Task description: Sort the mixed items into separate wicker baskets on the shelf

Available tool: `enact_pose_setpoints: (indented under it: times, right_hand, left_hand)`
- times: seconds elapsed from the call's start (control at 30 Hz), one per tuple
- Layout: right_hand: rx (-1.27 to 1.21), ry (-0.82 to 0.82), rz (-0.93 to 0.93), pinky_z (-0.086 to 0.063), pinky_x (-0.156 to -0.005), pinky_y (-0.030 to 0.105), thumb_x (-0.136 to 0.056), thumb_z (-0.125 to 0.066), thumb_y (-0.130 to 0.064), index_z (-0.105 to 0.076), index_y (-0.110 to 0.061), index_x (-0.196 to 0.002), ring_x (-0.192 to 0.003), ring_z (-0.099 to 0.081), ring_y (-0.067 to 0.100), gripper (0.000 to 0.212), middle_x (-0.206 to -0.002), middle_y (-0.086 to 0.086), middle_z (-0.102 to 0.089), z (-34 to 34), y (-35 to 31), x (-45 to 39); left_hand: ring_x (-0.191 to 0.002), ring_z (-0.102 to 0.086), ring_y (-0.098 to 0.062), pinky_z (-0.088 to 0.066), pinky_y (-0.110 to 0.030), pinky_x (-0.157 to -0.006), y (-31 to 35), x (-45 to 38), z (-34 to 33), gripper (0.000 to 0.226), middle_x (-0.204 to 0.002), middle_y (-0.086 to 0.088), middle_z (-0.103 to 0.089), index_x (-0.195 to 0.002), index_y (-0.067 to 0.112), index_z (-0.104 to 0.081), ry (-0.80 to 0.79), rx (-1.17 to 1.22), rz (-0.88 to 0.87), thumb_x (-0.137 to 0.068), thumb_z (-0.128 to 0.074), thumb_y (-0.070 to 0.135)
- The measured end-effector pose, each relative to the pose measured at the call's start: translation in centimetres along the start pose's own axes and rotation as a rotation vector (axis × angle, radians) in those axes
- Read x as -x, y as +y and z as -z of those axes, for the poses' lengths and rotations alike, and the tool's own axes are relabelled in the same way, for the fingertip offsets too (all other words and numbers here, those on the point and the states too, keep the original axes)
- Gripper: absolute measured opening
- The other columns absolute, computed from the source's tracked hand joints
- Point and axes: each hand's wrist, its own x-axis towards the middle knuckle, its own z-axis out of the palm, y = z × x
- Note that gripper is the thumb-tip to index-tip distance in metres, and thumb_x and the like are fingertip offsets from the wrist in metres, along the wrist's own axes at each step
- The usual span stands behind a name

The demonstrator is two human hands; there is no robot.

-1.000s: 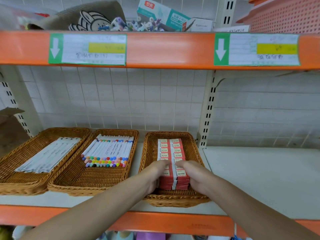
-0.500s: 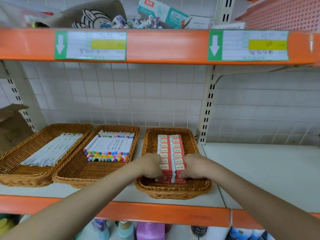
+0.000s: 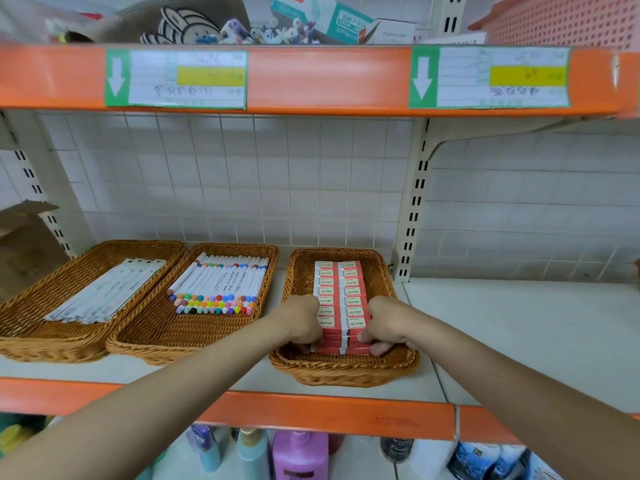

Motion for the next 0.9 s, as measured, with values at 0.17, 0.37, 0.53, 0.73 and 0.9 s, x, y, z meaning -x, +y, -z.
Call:
enact_pose_setpoints:
  times: [0.17,0.37,0.53,0.73,0.9]
  right_hand:
    - [-0.08,0.013,-0.002,-0.058,-0.083,0.033,-0.087,-0.064,0.005,-0.052,-0.01,-0.132,-0.102,-0.067,0.029,0.049,-0.132,0.01,-0.057,-0.1,0.1,-0.1]
    - [0.401,0.138,0.094,-0.046,-0.087,0.026,-0.082,-0.075,-0.028,-0.046,-0.008,-0.134,-0.114,-0.055,0.022,0.063,-0.128,0.007,-0.055,-1.5,0.0,0.3]
    - [0.424,0.224,0.1,-0.042,-0.081,0.027,-0.084,-0.071,-0.038,-0.037,-0.007,-0.135,-0.115,-0.053,0.023,0.069,-0.128,0.008,-0.048,-2.8,0.5,-0.1]
    - [0.411,0.252,0.096,-0.042,-0.079,0.027,-0.083,-0.072,-0.039,-0.036,-0.008,-0.135,-0.114,-0.054,0.023,0.07,-0.128,0.007,-0.048,-3.0,0.4,0.0]
    - [0.387,0.266,0.062,-0.04,-0.077,0.026,-0.082,-0.072,-0.042,-0.034,-0.008,-0.135,-0.113,-0.055,0.022,0.074,-0.127,0.006,-0.051,-3.1,0.1,0.1]
  left_hand:
    - [-0.074,-0.067,-0.02,-0.059,-0.032,-0.078,-0.2,-0.1,-0.2,0.019,-0.095,-0.012,-0.07,-0.109,0.0,-0.056,0.056,0.026,-0.001,-0.091,-0.058,0.0]
    - [-0.089,-0.067,-0.019,-0.056,-0.03,-0.083,-0.4,-0.6,-0.9,0.031,-0.099,-0.006,-0.067,-0.11,0.007,-0.058,0.127,-0.203,-0.052,-0.086,-0.069,0.025]
    - [-0.096,-0.063,-0.02,-0.052,-0.027,-0.082,-0.3,-0.1,-1.3,0.038,-0.107,-0.007,-0.065,-0.111,0.009,-0.057,0.181,-0.257,-0.112,-0.087,-0.067,0.036]
    - [-0.094,-0.062,-0.019,-0.05,-0.024,-0.077,-0.5,-0.4,-1.3,0.038,-0.105,-0.006,-0.064,-0.11,0.01,-0.057,0.179,-0.239,-0.122,-0.087,-0.066,0.038]
    - [-0.096,-0.063,-0.021,-0.053,-0.026,-0.08,-0.7,-0.6,-1.5,0.03,-0.108,-0.007,-0.064,-0.111,0.009,-0.057,0.215,-0.277,-0.13,-0.088,-0.066,0.027]
